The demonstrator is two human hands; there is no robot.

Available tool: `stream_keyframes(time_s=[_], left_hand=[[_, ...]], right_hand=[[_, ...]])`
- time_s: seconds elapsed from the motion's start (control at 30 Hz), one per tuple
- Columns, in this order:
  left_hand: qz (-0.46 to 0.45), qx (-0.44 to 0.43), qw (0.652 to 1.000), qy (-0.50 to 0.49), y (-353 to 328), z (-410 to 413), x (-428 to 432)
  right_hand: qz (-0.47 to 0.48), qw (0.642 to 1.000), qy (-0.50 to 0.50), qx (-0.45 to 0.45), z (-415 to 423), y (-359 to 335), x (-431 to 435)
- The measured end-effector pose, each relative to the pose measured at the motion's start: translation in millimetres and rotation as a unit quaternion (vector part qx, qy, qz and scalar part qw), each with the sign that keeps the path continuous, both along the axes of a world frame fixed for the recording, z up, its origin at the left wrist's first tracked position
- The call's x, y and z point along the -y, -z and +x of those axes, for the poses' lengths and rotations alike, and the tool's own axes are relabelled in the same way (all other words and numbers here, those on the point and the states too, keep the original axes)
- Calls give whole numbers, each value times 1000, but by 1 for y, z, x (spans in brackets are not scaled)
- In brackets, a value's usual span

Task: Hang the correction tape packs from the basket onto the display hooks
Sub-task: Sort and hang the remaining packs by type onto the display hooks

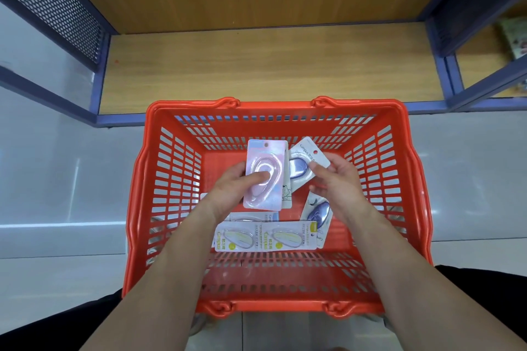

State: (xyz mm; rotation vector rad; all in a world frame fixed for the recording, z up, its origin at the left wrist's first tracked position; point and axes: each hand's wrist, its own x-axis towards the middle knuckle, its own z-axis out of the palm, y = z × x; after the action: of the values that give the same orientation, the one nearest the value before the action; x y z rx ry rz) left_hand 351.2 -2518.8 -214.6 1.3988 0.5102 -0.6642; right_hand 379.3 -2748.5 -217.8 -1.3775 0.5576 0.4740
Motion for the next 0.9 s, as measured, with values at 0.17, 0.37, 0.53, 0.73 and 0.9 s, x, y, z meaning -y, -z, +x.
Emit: stream_keyframes(time_s=[0.17,0.37,0.53,0.73,0.9], left_hand=[[20,14,999,42,-2,1,2],[-29,-10,1000,-5,-2,-4,16],[-7,-19,1000,-20,3,-3,13],[57,-56,994,-70,29,-7,-12],[100,-83,989,-63,41,-8,-15]], right_hand=[[-34,999,-27,20,5,0,1],[-77,993,-88,15,4,-1,-9],[-36,989,-140,-28,2,3,-9],[-349,877,-328,-39,4,50,36],[-436,784,-441,-24,-10,66,40]])
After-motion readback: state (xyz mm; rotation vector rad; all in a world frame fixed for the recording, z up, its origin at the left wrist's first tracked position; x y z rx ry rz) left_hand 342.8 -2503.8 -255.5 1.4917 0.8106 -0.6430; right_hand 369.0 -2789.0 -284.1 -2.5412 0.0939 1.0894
